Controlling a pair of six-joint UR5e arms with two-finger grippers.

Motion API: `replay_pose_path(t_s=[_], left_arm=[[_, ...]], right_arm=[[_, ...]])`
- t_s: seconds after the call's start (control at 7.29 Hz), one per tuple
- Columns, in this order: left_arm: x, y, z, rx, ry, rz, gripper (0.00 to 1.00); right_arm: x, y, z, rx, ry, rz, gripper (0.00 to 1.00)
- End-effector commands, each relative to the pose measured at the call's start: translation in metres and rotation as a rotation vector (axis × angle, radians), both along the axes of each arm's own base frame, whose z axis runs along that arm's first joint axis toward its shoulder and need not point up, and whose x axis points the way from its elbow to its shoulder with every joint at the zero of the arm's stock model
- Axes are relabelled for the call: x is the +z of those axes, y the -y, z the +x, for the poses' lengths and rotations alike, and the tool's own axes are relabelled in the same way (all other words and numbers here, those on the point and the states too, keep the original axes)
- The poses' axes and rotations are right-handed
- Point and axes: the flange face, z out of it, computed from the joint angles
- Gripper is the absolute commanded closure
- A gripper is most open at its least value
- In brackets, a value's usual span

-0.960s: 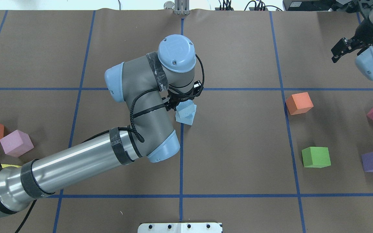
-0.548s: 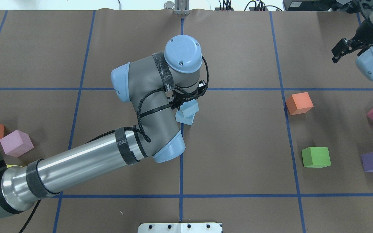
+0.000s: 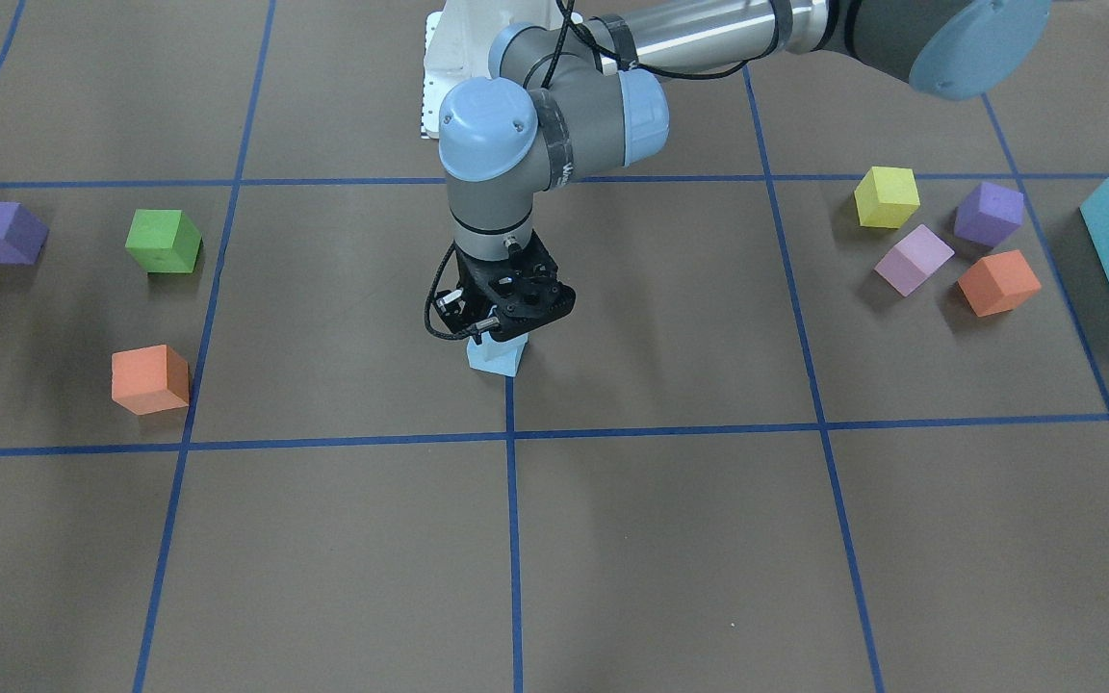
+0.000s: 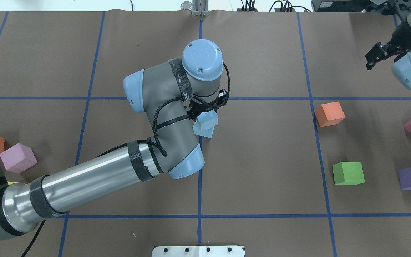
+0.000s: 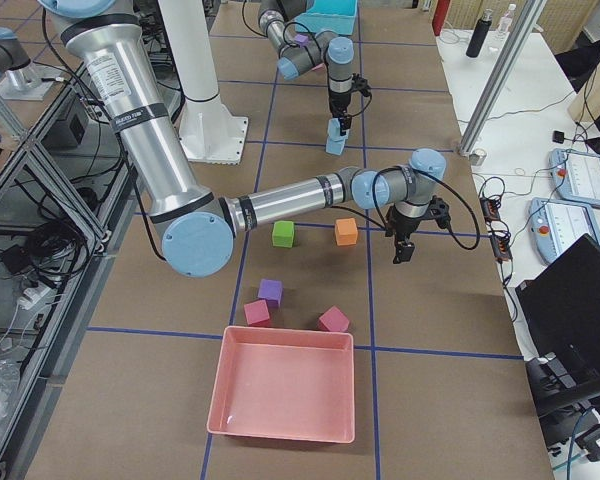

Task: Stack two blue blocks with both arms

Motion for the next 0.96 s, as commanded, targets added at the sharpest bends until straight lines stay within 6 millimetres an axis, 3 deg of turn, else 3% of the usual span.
replay_pose_path(t_s=[0.0,0.14,0.27,0.41,0.55,0.69,0.82], left_arm=[[-0.009,0.005,-0.013,0.016,-0.008,0.036,0.02],[-0.019,0.018,-0.041,0.025,-0.009,0.065,0.02],[-0.039,0.036,-0.106,0.097,-0.015,0.084,0.02],[-0.031,0.054,-0.195,0.159,-0.018,0.112,0.02],[-0.005,0.069,-0.274,0.179,-0.023,0.164,0.02],[0.042,0.066,-0.335,0.209,-0.015,0.213,0.02],[0.088,0.076,-0.401,0.194,0.021,0.242,0.02]], right_arm=[[0.001,0.000,0.000,0.000,-0.001,-0.002,0.00],[0.001,0.000,0.000,0.001,-0.001,-0.002,0.00],[0.002,0.000,0.000,0.005,-0.002,-0.007,0.00],[0.002,0.000,0.000,0.007,-0.002,-0.010,0.00],[0.004,-0.002,0.001,0.006,0.004,-0.014,0.00],[0.004,-0.003,0.002,0.008,0.006,-0.014,0.00],[0.002,-0.001,0.009,0.022,0.014,-0.017,0.00]])
